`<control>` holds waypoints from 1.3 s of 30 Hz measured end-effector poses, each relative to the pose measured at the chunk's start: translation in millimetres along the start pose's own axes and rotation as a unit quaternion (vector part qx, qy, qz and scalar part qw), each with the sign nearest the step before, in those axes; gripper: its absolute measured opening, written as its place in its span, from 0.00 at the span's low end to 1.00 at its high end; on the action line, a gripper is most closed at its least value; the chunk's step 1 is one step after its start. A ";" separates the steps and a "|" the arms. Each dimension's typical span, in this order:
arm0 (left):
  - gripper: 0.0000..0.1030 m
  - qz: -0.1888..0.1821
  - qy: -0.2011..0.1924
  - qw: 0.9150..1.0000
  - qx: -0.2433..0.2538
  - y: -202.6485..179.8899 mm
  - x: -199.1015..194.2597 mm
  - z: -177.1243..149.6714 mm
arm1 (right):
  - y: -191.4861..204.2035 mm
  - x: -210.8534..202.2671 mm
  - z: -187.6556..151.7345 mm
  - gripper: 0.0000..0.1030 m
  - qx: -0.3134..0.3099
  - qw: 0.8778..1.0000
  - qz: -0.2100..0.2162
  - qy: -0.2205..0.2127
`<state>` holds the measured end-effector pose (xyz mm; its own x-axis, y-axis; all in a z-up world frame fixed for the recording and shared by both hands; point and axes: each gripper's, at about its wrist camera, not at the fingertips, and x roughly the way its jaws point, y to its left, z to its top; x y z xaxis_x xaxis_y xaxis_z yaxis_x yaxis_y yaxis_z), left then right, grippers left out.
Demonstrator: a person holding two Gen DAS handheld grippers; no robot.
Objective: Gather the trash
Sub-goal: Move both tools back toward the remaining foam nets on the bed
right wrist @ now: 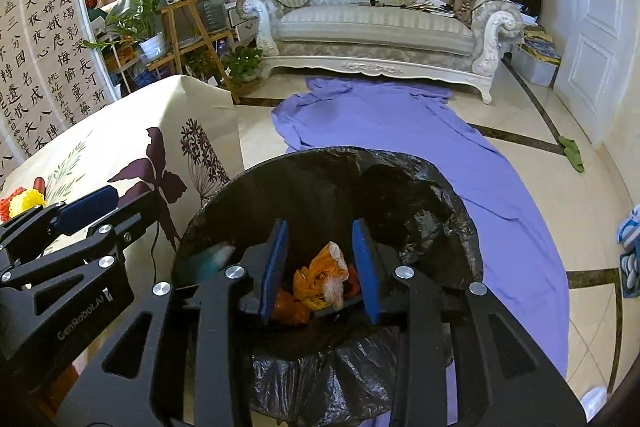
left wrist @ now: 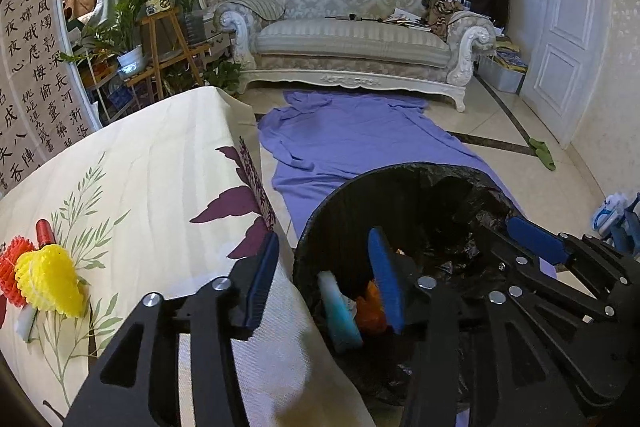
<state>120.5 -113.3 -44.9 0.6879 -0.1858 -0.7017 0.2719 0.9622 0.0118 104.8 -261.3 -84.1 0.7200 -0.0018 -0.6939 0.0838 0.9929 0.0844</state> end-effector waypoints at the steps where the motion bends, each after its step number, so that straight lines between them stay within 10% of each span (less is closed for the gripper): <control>1: 0.52 0.001 -0.002 1.000 0.000 0.0 -0.7 0.0 | -0.6 0.0 0.0 0.32 0.001 1.000 -0.001 0.000; 18: 0.73 0.036 -0.010 0.999 -0.040 33.7 -25.3 -6.1 | 11.2 -13.3 0.2 0.56 0.000 1.000 -0.001 -0.008; 39: 0.74 0.133 -0.020 0.985 -0.113 144.2 -90.2 -52.3 | 129.7 -27.8 -1.4 0.58 -0.092 0.992 0.089 -0.006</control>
<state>62.5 52.7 -17.2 0.7418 0.0749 -0.6664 -0.0740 0.9968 0.0297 94.7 -132.3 -54.9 0.7204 0.1761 -0.6708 -0.1719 0.9824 0.0733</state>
